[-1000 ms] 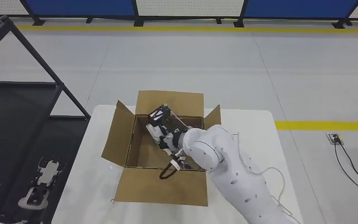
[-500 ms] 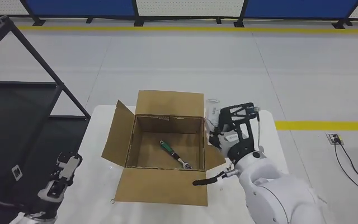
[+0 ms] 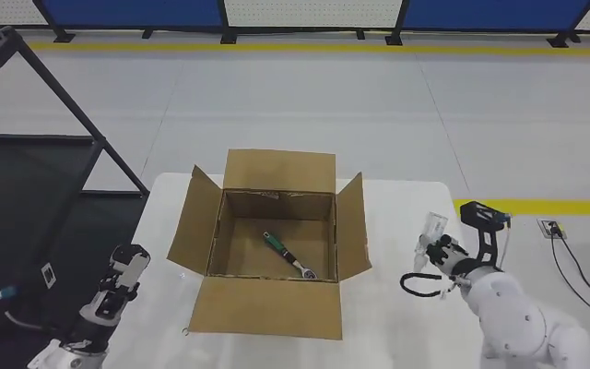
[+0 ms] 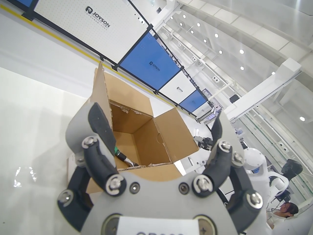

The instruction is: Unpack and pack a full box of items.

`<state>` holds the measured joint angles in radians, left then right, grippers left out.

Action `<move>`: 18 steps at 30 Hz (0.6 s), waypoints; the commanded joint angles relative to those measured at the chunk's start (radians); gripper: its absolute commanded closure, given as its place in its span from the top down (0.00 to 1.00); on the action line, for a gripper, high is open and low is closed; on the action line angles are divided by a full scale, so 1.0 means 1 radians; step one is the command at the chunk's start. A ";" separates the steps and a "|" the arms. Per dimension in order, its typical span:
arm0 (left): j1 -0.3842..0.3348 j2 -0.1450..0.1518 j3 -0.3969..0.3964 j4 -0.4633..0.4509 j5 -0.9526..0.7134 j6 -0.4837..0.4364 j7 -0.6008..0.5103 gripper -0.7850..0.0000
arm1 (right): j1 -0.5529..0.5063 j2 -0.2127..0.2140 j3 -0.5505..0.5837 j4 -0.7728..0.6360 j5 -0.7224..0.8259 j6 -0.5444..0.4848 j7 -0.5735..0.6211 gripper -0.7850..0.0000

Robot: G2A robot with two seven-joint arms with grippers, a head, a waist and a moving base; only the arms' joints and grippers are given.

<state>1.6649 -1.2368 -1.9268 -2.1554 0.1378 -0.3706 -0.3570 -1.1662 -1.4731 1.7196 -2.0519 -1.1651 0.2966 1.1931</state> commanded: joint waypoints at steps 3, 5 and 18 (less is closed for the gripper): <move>-0.001 0.001 0.002 -0.002 0.004 0.005 0.003 1.00 | 0.043 0.011 0.061 0.192 0.021 -0.008 0.011 0.00; 0.001 0.002 0.002 -0.003 0.005 0.008 0.005 1.00 | 0.067 0.015 0.079 0.284 0.035 -0.005 -0.001 0.00; 0.008 0.005 0.006 -0.014 0.021 0.021 0.019 1.00 | 0.216 0.035 0.017 0.604 -0.065 0.042 -0.002 0.00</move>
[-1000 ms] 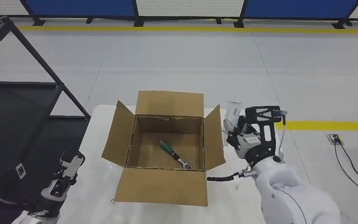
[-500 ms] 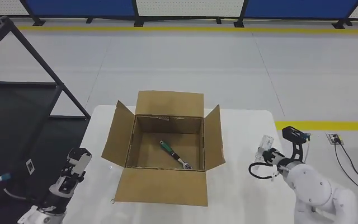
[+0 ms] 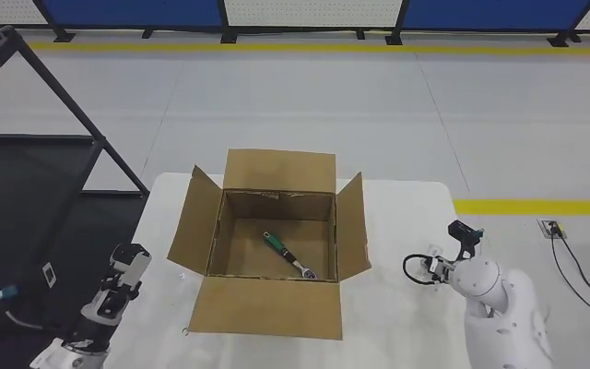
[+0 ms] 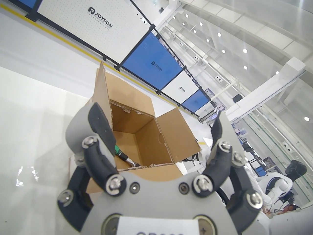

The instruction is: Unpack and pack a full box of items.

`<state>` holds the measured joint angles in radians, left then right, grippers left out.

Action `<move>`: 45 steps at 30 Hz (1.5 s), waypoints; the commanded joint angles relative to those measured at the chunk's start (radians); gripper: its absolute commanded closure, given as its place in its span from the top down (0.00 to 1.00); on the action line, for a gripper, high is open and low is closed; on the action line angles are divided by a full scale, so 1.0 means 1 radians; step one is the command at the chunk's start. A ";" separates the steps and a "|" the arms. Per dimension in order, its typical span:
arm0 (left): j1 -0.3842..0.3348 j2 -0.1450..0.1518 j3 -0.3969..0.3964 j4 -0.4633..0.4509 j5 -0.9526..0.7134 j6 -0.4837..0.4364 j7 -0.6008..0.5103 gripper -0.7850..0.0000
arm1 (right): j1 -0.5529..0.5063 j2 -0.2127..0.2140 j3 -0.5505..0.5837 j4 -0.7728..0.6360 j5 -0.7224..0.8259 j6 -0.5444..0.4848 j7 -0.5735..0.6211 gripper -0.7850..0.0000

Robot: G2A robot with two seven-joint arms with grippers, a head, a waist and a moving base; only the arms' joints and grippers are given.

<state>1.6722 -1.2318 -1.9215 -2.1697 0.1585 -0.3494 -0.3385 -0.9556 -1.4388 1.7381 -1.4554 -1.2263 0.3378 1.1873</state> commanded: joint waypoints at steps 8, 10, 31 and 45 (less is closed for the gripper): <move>0.005 0.002 -0.001 0.000 0.001 0.001 0.013 1.00 | 0.025 0.010 -0.018 0.030 0.003 -0.002 0.010 0.26; 0.007 0.002 -0.001 0.000 0.001 0.001 0.015 1.00 | 0.027 0.012 -0.022 0.031 -0.003 -0.002 0.020 0.33; 0.019 0.007 -0.020 0.002 -0.026 -0.015 0.022 1.00 | -0.052 0.018 -0.079 -0.358 0.113 0.025 -0.118 0.81; 0.070 0.005 -0.068 0.010 -0.067 -0.044 0.063 1.00 | 0.141 -0.001 -0.492 -0.548 0.248 -0.255 -0.151 0.83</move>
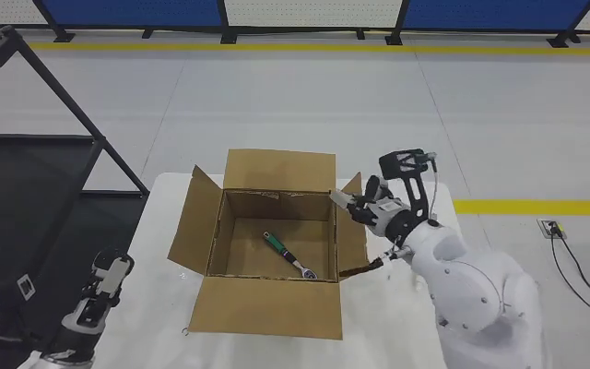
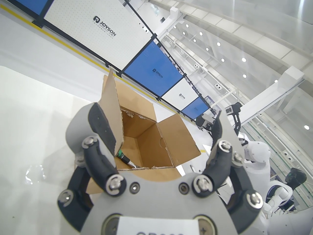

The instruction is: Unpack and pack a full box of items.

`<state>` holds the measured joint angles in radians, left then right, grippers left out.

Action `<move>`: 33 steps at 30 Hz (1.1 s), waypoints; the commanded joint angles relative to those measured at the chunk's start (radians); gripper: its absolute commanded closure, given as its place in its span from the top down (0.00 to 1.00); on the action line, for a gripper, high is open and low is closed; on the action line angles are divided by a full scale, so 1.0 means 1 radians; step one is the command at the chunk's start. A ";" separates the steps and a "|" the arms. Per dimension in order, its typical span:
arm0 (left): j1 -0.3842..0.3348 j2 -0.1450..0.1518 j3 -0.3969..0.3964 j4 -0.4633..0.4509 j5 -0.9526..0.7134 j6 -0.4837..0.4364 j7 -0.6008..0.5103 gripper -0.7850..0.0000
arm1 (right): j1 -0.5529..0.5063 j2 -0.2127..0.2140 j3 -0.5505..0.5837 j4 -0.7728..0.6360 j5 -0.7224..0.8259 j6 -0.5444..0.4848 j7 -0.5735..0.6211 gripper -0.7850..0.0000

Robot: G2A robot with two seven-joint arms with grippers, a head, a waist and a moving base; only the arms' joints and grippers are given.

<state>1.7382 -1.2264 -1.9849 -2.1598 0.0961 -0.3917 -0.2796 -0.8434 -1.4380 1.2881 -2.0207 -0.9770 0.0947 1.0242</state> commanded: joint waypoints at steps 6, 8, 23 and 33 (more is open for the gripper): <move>0.035 -0.003 -0.044 0.003 -0.032 -0.018 0.031 1.00 | 0.239 -0.036 -0.287 0.248 0.011 -0.054 0.076 0.83; 0.046 -0.004 -0.056 0.005 -0.041 -0.025 0.040 1.00 | 0.308 -0.054 -0.363 0.357 0.003 -0.044 0.089 0.81; 0.072 -0.008 -0.113 0.050 -0.108 -0.052 0.041 1.00 | 0.632 -0.217 -0.674 1.154 0.129 -0.073 0.163 0.67; 0.039 -0.003 -0.120 0.067 -0.128 -0.044 0.003 1.00 | 0.671 -0.316 -0.747 1.435 0.210 -0.102 0.130 0.67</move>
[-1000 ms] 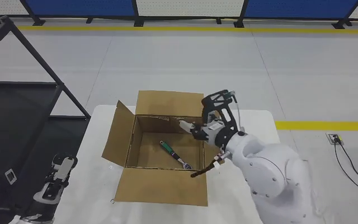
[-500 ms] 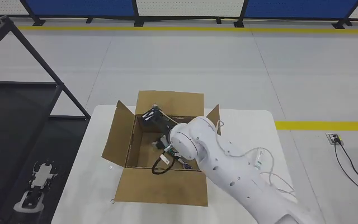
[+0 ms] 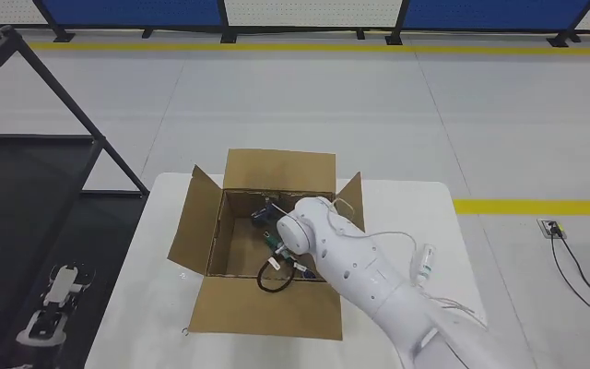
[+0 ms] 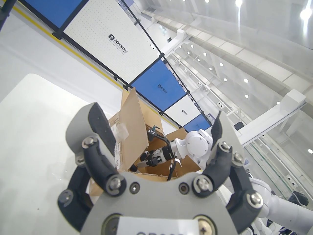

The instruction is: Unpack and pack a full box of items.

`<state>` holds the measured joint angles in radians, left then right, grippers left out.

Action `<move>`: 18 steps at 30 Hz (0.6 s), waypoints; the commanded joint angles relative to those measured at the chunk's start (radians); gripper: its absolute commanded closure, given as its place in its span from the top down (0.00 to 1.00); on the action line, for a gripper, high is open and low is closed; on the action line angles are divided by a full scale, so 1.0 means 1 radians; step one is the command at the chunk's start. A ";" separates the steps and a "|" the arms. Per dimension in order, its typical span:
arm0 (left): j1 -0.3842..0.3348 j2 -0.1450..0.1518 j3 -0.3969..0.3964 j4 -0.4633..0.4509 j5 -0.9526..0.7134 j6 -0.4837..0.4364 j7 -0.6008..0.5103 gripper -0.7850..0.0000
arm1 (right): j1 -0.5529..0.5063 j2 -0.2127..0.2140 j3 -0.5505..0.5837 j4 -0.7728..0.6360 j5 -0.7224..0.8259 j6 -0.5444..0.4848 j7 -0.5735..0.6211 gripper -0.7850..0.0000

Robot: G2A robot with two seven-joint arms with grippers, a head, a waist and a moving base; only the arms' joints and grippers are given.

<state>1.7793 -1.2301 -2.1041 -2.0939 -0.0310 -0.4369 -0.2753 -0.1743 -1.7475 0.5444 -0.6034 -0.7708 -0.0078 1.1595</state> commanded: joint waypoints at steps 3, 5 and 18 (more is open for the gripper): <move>-0.009 0.001 -0.002 0.005 -0.001 0.001 -0.010 1.00 | 0.009 -0.031 -0.012 0.079 0.015 -0.003 -0.032 0.62; -0.013 0.002 -0.004 0.008 -0.003 0.001 -0.014 1.00 | 0.014 -0.046 -0.018 0.113 0.019 -0.007 -0.047 0.62; -0.015 0.003 -0.030 0.031 -0.024 -0.003 -0.026 1.00 | 0.048 -0.131 -0.051 0.284 0.002 -0.022 -0.094 0.48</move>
<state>1.7640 -1.2268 -2.1331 -2.0629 -0.0544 -0.4382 -0.3021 -0.1276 -1.8745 0.4956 -0.3273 -0.7653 -0.0309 1.0674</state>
